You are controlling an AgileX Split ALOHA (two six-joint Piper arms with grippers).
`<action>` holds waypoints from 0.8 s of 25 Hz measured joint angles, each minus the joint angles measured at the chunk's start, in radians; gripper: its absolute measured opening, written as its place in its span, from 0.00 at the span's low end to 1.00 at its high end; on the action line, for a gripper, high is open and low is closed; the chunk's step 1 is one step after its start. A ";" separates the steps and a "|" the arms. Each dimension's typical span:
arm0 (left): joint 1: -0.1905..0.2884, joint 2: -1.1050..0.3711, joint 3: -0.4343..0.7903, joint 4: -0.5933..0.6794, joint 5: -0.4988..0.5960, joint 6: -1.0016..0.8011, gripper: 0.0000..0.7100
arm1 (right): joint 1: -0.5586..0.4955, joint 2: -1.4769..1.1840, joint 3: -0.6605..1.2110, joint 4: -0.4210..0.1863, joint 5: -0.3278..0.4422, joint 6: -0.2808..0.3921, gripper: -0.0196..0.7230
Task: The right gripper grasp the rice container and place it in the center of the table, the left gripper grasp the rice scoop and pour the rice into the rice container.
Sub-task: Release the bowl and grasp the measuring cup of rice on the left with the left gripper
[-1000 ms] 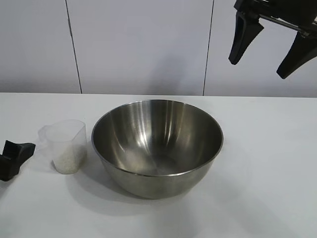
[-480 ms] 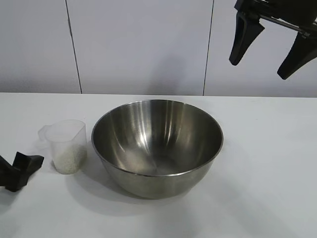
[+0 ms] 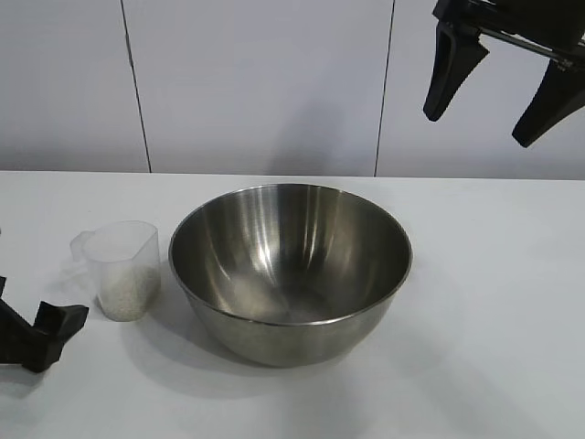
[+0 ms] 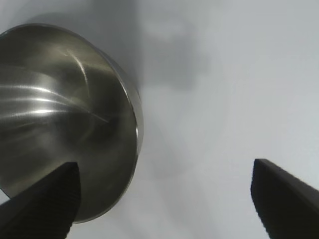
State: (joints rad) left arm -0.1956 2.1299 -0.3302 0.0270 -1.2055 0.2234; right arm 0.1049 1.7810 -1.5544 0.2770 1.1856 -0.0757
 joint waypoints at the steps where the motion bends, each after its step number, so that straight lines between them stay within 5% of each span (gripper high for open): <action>1: 0.000 0.001 -0.007 -0.005 0.004 0.000 0.98 | 0.000 0.000 0.000 0.000 0.000 0.000 0.89; 20: 0.000 0.010 -0.093 -0.043 0.048 0.001 0.98 | 0.000 0.000 0.000 0.000 0.005 0.000 0.89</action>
State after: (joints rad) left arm -0.1956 2.1398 -0.4230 -0.0156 -1.1570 0.2244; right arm 0.1049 1.7810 -1.5544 0.2770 1.1902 -0.0757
